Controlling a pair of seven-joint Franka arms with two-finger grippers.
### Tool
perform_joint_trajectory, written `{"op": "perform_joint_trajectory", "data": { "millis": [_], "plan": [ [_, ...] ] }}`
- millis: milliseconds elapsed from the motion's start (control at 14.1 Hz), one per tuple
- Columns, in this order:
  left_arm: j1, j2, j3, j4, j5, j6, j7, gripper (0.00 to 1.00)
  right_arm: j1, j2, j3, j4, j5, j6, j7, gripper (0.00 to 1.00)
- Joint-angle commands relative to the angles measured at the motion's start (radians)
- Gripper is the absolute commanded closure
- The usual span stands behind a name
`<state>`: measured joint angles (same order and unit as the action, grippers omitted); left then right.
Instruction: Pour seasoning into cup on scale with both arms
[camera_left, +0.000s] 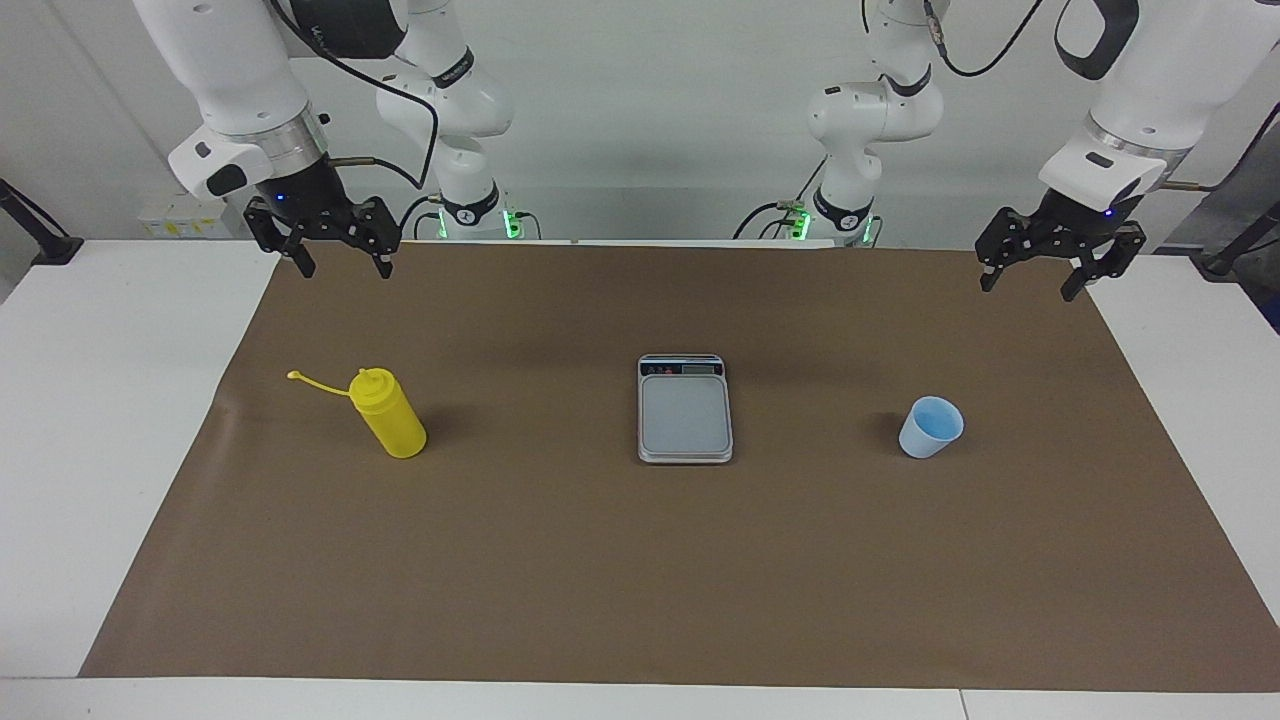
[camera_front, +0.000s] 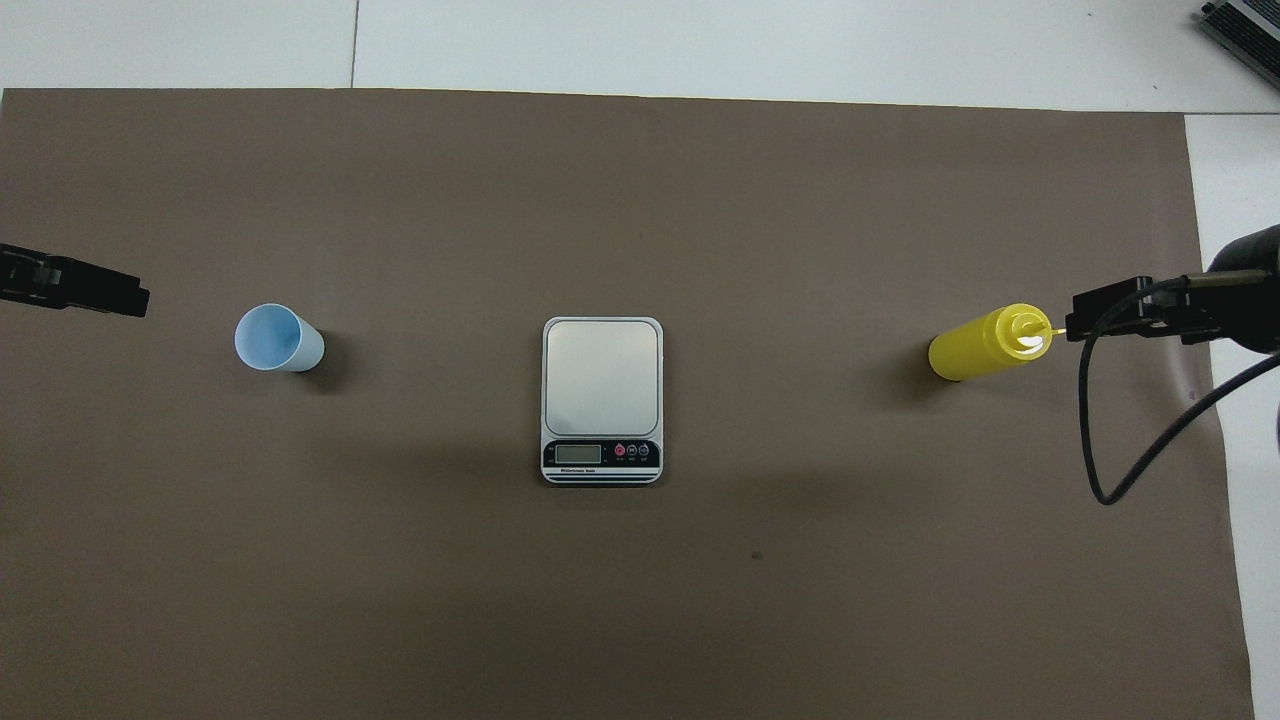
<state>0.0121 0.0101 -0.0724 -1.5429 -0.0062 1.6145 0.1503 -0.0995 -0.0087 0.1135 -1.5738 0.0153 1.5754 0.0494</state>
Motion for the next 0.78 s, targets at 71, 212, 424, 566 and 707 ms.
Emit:
{"op": "perform_joint_trajectory", "data": {
  "millis": [71,212,424,566,707],
  "plan": [
    [-0.006,-0.025,-0.004,-0.037,0.023,0.012,-0.018,0.00,-0.013,-0.027,0.006,-0.032,0.012,0.014,0.009,0.00],
    [-0.004,-0.027,-0.004,-0.040,0.023,0.015,-0.017,0.00,-0.012,-0.027,0.006,-0.032,0.012,0.014,0.010,0.00],
    [0.000,-0.039,-0.004,-0.065,0.023,0.021,-0.009,0.00,-0.013,-0.027,0.006,-0.032,0.012,0.014,0.009,0.00],
    [0.000,-0.039,-0.004,-0.066,0.023,0.025,-0.015,0.00,-0.012,-0.027,0.006,-0.032,0.012,0.014,0.009,0.00],
    [0.005,-0.039,-0.004,-0.071,0.023,0.025,-0.014,0.00,-0.013,-0.027,0.006,-0.032,0.012,0.014,0.009,0.00]
  ]
}}
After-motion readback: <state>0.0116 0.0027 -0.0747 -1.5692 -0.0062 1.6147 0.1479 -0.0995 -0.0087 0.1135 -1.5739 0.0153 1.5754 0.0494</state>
